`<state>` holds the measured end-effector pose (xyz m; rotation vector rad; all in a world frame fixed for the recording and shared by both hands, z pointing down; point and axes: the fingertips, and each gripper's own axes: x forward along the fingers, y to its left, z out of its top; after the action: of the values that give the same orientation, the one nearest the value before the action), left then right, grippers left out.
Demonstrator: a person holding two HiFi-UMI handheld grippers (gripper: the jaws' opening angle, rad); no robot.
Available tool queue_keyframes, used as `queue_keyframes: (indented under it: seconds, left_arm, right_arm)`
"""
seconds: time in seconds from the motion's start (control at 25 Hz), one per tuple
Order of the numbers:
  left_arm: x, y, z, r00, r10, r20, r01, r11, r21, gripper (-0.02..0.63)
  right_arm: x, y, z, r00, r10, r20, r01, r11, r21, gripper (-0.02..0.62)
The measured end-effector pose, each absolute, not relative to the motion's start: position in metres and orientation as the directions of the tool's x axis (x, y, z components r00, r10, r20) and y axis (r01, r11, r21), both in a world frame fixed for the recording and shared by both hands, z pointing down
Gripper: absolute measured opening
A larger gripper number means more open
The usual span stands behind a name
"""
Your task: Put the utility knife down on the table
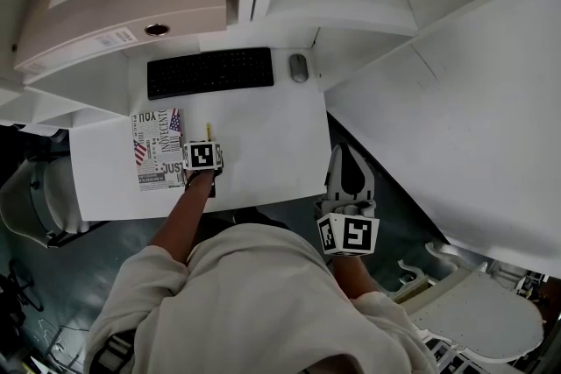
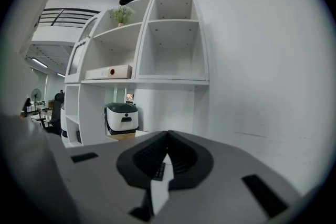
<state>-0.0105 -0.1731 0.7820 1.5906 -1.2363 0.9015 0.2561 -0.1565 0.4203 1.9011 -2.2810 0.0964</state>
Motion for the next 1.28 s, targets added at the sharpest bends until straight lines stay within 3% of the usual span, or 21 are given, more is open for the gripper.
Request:
queue_keyframes:
  seconds: [0.6,0.96,1.28]
  left_arm:
    - [-0.019,-0.196,0.659,0.351,-0.585,0.732,-0.929,-0.316,0.192,0.138]
    - [-0.031,-0.198,0.559,0.436,-0.768,0.468,-0.89,-0.445,0.099,0.103]
    - [-0.058,-0.182,0.487,0.466,-0.843,0.268,-0.879,-0.475,0.035,0.071]
  right_arm:
    - [0.224,-0.137,0.4,-0.159,-0.98,0.122,-0.984,0.167,0.057,0.003]
    - [0.199,-0.117,0.383,-0.127,-0.988,0.091,-0.988,0.134,0.077,0.003]
    - [0.18,-0.095,0.373,-0.084,-0.994,0.069,-0.992,0.09,0.086,0.003]
